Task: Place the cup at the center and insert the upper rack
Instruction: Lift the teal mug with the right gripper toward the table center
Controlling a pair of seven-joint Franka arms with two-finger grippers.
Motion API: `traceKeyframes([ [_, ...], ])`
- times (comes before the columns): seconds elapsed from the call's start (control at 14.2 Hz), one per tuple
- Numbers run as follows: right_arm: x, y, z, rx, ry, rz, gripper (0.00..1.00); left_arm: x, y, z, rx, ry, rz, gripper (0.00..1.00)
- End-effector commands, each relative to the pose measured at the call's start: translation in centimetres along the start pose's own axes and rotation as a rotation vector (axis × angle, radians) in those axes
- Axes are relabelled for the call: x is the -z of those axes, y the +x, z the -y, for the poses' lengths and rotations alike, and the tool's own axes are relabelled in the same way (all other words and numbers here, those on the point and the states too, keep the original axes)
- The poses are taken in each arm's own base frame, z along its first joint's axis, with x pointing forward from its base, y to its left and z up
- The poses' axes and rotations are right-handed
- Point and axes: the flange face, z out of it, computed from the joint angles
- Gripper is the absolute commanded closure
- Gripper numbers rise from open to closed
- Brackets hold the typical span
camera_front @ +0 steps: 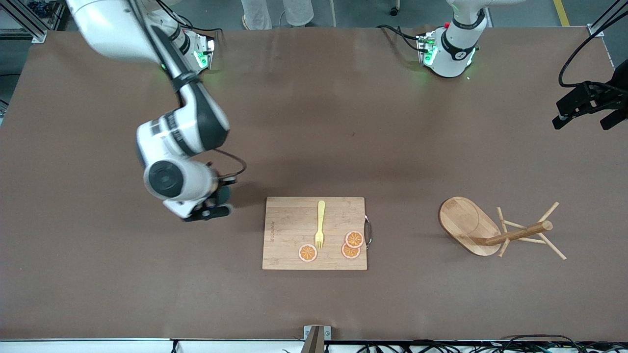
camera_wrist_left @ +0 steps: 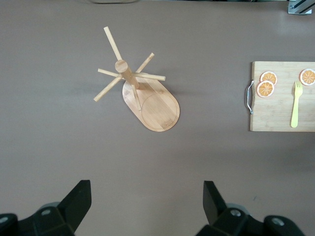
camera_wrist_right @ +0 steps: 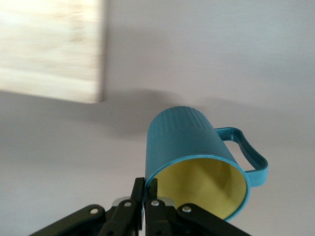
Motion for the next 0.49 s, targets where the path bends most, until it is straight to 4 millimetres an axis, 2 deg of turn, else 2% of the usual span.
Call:
traceKeyframes([
  [0.0, 1.2, -1.4, 5.3, -0.062, 0.035, -0.012, 1.0, 0.2, 0.0, 0.0, 0.014, -0.02, -0.005, 0.0],
  [0.07, 1.5, -2.3, 8.4, -0.05, 0.029, -0.03, 1.0, 0.3, 0.0, 0.1, 0.016, -0.02, -0.007, 0.0],
  [0.14, 1.2, -3.0, 10.7, -0.071, 0.023, -0.034, 1.0, 0.3, 0.0, 0.1, 0.014, -0.02, -0.007, 0.0],
  [0.28, 0.1, -3.7, 14.1, -0.157, 0.018, -0.032, 1.0, 0.2, 0.0, 0.2, 0.016, -0.02, -0.005, 0.0],
  [0.35, -0.7, -4.4, 16.3, -0.15, 0.013, -0.04, 1.0, 0.2, 0.0, 0.1, 0.016, -0.02, -0.005, 0.0],
  [0.42, -1.2, -4.8, 17.7, -0.158, 0.021, -0.049, 1.0, 0.2, 0.0, 0.2, 0.017, -0.019, -0.005, 0.0],
])
